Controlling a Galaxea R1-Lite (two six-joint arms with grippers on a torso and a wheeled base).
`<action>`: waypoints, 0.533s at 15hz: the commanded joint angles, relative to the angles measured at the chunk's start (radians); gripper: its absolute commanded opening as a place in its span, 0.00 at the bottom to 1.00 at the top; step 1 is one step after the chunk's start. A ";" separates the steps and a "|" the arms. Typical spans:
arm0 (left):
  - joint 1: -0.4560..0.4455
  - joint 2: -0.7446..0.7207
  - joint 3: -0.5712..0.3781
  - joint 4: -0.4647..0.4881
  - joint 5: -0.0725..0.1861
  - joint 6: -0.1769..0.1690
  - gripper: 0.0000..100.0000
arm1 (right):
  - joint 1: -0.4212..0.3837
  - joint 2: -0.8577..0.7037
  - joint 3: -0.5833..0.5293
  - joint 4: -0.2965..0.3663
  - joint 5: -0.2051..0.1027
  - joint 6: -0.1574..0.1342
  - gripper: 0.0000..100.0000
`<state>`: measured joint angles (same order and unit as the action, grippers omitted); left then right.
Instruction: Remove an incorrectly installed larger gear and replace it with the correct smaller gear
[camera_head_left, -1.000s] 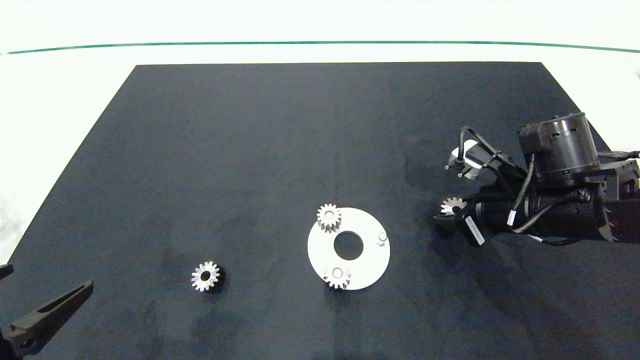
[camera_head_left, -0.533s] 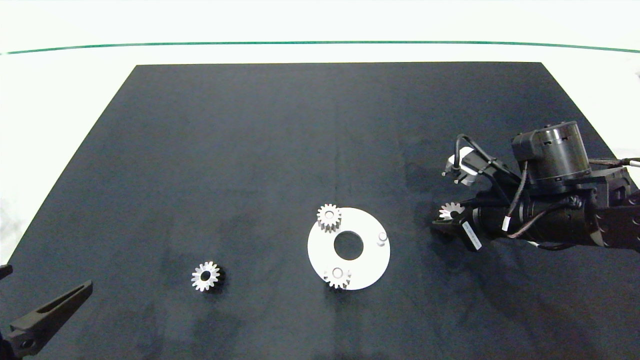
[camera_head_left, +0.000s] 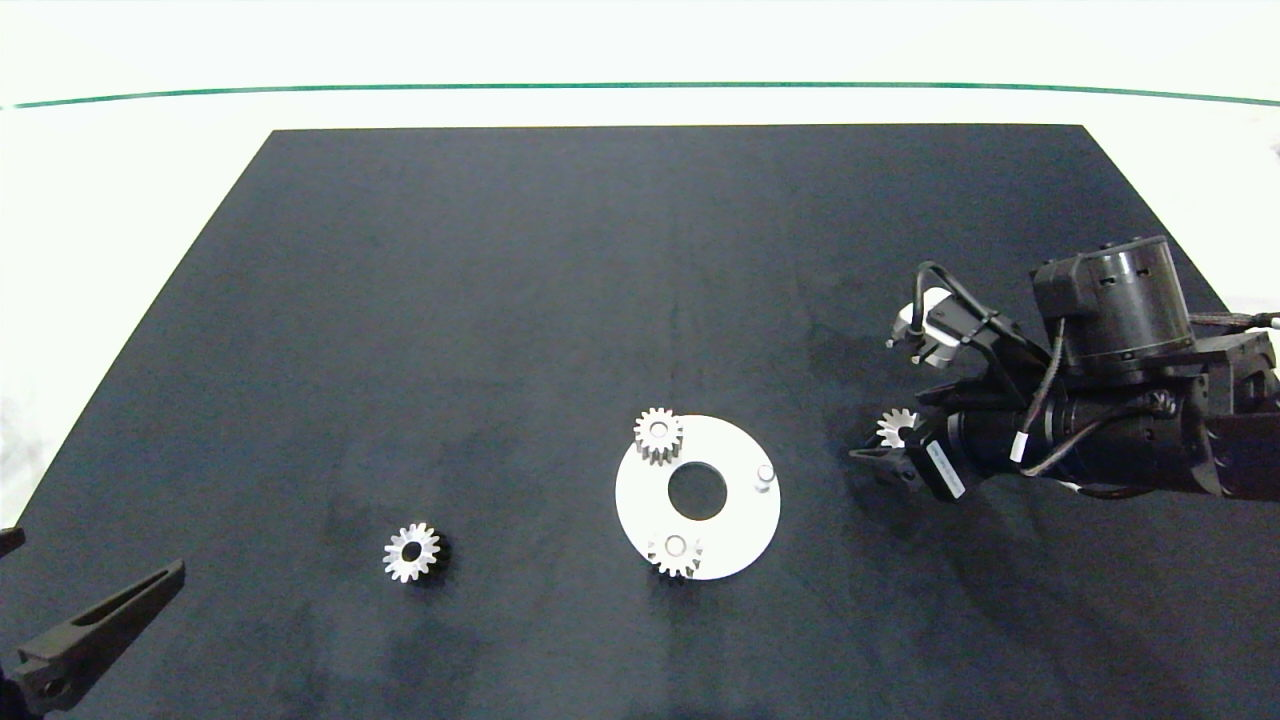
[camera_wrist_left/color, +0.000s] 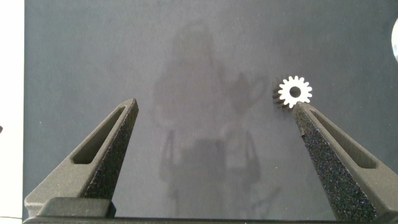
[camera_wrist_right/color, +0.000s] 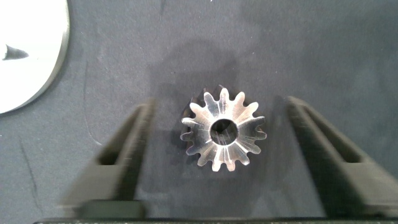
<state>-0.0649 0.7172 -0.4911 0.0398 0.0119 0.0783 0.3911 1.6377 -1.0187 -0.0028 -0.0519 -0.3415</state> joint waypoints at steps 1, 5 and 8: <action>-0.006 0.005 -0.001 0.002 0.000 0.023 1.00 | 0.017 -0.071 -0.003 0.006 0.007 -0.002 1.00; -0.104 0.008 0.005 0.008 -0.006 0.094 1.00 | 0.048 -0.216 0.012 0.038 0.014 0.006 1.00; -0.208 0.027 -0.001 0.029 -0.006 0.107 1.00 | 0.048 -0.303 0.006 0.132 0.014 0.013 1.00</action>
<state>-0.2266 0.7279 -0.4883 0.0653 0.0062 0.1785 0.4349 1.4038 -1.0117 0.1196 -0.0374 -0.3294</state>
